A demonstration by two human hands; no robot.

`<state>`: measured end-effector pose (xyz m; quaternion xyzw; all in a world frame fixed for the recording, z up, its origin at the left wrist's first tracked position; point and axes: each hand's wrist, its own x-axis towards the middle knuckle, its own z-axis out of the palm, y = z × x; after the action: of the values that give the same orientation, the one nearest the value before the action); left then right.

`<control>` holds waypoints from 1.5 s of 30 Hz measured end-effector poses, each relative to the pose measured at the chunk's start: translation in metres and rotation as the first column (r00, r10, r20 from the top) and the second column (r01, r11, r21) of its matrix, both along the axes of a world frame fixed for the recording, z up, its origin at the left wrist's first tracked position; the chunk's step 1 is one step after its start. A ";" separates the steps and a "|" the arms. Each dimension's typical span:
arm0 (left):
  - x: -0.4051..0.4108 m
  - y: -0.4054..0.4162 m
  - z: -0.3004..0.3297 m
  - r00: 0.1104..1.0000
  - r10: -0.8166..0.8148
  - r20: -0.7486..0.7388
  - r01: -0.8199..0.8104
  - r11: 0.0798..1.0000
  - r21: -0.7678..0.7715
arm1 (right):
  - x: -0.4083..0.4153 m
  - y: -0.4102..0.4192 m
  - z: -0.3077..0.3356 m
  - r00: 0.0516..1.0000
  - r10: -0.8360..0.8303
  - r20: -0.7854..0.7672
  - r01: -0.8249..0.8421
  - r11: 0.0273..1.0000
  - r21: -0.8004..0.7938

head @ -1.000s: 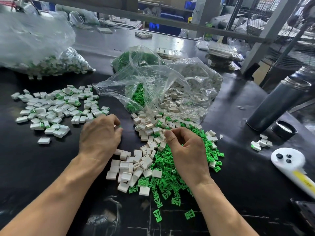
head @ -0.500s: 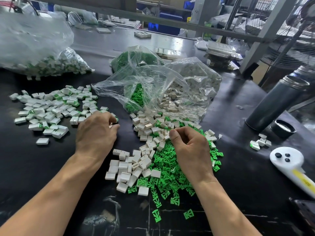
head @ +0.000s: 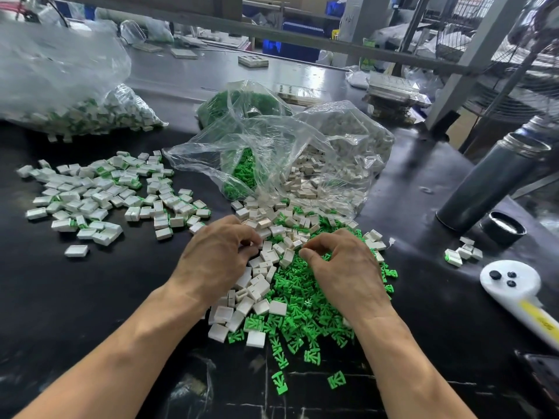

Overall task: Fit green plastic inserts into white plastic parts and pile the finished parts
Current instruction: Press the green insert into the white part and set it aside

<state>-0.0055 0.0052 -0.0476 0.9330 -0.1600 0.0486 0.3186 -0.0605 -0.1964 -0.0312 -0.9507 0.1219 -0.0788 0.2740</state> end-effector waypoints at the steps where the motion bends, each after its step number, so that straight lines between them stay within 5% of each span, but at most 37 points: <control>1: 0.000 -0.001 0.000 1.000 0.009 0.003 -0.009 1.000 0.005 | 0.000 0.001 0.001 1.000 0.017 -0.022 -0.017 1.000 0.001; 7: 0.000 -0.002 0.001 1.000 0.026 0.016 -0.026 1.000 -0.003 | -0.001 0.008 0.003 0.995 0.039 -0.097 -0.040 0.999 -0.018; 27: -0.004 -0.001 0.007 1.000 0.001 -0.004 -0.001 0.993 -0.118 | -0.002 0.010 0.001 0.998 0.054 0.033 -0.053 0.998 -0.030; 34: -0.009 -0.002 0.014 1.000 -0.024 -0.016 0.018 0.958 -0.287 | -0.005 0.010 0.002 0.987 0.030 0.156 -0.061 0.979 0.195; 45: -0.015 -0.010 0.016 0.987 -0.148 -0.064 0.097 0.862 -0.497 | -0.004 0.016 0.001 0.964 -0.035 0.264 -0.144 0.765 0.628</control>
<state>-0.0206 -0.0047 -0.0312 0.8102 -0.1854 0.0207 0.5557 -0.0645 -0.1802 -0.0300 -0.7839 0.0766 -0.1486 0.5979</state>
